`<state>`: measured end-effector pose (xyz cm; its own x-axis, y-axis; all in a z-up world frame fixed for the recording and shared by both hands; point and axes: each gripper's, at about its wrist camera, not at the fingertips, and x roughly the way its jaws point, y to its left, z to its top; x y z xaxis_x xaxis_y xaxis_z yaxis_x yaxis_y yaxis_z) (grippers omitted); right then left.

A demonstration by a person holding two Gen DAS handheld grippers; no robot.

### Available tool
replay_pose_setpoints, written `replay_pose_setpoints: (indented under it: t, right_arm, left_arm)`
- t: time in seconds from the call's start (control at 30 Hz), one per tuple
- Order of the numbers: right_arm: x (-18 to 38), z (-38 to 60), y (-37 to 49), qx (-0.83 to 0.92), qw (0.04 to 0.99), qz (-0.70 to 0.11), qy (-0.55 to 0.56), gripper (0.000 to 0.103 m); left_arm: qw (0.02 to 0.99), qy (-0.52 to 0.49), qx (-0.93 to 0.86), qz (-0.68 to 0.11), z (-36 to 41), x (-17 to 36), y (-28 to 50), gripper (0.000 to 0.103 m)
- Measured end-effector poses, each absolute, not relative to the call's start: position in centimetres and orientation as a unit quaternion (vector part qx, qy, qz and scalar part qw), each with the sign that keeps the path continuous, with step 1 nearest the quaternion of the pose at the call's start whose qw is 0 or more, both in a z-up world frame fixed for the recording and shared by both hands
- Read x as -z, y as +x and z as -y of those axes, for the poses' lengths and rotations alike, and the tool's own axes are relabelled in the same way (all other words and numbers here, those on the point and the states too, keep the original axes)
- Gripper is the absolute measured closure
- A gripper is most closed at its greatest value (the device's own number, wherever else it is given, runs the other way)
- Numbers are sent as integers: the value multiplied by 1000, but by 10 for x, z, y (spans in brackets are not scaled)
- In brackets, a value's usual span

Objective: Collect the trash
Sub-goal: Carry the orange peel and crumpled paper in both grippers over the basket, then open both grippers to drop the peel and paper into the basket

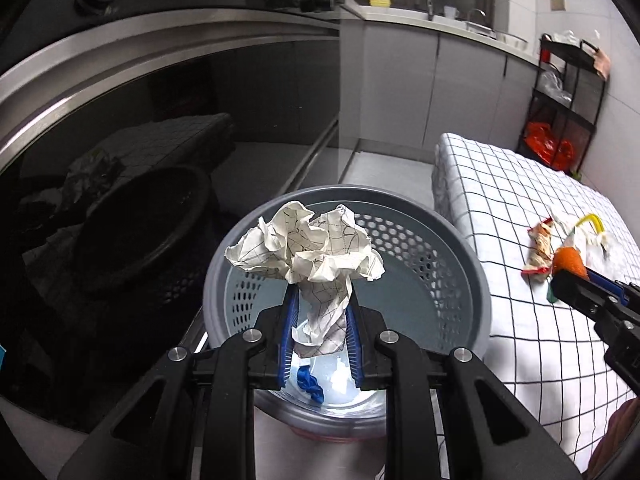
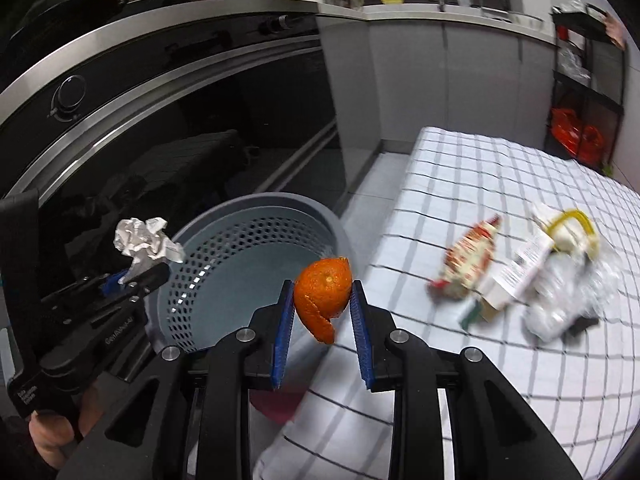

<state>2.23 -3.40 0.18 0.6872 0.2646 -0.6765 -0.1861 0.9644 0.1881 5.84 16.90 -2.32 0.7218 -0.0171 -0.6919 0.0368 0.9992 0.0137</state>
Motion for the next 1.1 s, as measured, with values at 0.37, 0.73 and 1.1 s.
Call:
replay_pose_setpoints:
  t: [0.37, 0.73, 1.1]
  right_arm:
    - [13, 2, 51, -160, 904, -395, 33, 76]
    - [17, -2, 60, -162, 902, -399, 26, 73]
    - [12, 4, 57, -156, 911, -381, 31, 43]
  left_arm:
    - [918, -10, -5, -395, -188, 33, 72, 80]
    - [918, -19, -1, -397, -189, 32, 75, 75]
    - [921, -28, -2, -390, -192, 29, 73, 51]
